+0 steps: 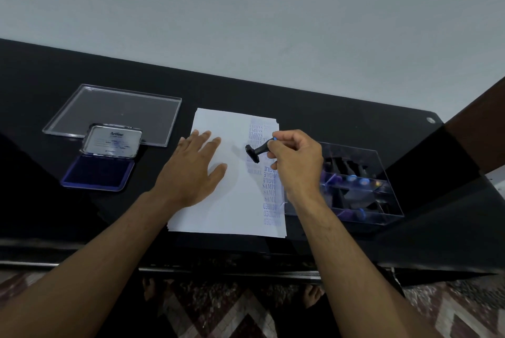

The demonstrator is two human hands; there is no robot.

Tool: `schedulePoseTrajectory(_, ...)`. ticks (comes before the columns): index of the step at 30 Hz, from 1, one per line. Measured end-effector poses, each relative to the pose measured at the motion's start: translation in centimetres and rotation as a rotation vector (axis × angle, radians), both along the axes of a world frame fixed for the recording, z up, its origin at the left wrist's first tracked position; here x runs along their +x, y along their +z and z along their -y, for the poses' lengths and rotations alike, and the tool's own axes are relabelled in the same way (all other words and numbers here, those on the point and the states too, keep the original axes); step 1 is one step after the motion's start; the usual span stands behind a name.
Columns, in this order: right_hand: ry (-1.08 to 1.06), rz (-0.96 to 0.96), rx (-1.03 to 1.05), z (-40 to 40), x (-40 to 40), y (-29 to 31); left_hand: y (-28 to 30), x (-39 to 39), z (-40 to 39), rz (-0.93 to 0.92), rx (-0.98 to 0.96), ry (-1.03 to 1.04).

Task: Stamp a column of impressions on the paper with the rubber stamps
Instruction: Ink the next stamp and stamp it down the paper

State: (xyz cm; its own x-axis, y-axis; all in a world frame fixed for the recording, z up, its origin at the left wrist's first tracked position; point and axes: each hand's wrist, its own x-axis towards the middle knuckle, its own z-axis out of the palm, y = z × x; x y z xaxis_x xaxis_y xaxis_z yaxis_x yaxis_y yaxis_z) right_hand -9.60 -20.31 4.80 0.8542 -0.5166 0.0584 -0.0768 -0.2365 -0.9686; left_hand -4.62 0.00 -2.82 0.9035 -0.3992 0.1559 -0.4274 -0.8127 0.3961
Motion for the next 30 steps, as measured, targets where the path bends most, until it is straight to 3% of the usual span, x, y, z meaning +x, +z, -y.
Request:
schedulePoseTrajectory(20, 0.357, 0.040, -0.105, -17.7, 1.3, 0.2, 1.3, -6.5, -18.2, 0.034, -0.067, 0.380)
schedulePoseTrajectory(30, 0.503, 0.117, -0.364, -23.1, 1.6, -0.2, -0.2, -6.4, -21.9, 0.011, 0.001, 0.458)
